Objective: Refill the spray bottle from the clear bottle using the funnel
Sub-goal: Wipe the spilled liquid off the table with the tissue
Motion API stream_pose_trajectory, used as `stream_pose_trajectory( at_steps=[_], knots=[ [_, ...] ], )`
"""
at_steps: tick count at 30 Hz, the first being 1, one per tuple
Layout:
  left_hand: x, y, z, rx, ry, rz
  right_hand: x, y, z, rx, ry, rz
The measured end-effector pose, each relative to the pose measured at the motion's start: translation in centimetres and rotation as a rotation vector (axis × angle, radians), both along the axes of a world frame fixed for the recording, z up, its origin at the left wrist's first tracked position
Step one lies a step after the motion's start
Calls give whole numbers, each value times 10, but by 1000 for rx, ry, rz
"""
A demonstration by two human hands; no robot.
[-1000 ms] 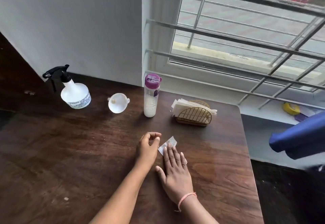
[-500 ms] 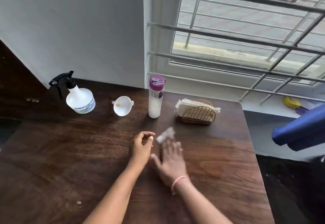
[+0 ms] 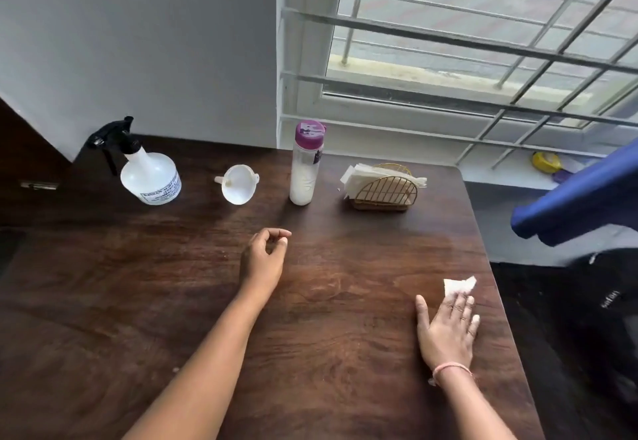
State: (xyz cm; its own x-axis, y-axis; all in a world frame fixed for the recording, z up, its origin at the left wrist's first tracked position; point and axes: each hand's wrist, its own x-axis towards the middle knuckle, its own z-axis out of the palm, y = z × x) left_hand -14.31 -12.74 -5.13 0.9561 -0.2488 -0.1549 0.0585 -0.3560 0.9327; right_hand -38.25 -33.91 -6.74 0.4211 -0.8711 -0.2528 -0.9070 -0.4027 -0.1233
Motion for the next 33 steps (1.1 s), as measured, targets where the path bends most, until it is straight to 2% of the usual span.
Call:
stream_pose_trajectory(
  at_steps=[2, 3, 7, 9, 10, 12, 16, 18, 20, 22, 25, 27, 29, 31, 33],
  knots=[
    [1, 7, 0, 1, 16, 12, 17, 44, -4, 3, -29, 25],
    [1, 9, 0, -6, 23, 18, 28, 73, -9, 14, -49, 113],
    [9, 16, -2, -24, 25, -25, 55, 207, -15, 31, -133, 668],
    [13, 16, 2, -37, 19, -26, 52, 233, -10, 0, -108, 915],
    [16, 18, 4, -48, 14, -22, 50, 228, -10, -12, -112, 951],
    [24, 25, 9, -60, 8, -18, 44, 193, -11, -13, -119, 816],
    [37, 52, 9, -68, -7, -12, 14, 85, -3, -37, -16, 266],
    [42, 71, 10, -65, -4, 21, 19, 62, 7, 16, 44, 55],
    [48, 90, 10, -82, -8, 64, 48, 76, 9, 11, 1, -67],
    [52, 106, 9, -94, -14, 102, 89, 118, 4, 2, -54, 24],
    [58, 125, 11, -45, -25, 134, 146, 209, -5, 72, -192, 461],
    [61, 135, 13, 12, -40, 143, 165, 268, -10, 62, -206, 834],
    [65, 147, 16, 57, -30, 163, 169, 297, -14, 19, -173, 1070],
    [69, 157, 18, 78, -26, 185, 170, 277, -16, 3, -173, 986],
    [72, 169, 21, 92, -37, 198, 169, 235, -18, -31, -169, 737]
  ],
)
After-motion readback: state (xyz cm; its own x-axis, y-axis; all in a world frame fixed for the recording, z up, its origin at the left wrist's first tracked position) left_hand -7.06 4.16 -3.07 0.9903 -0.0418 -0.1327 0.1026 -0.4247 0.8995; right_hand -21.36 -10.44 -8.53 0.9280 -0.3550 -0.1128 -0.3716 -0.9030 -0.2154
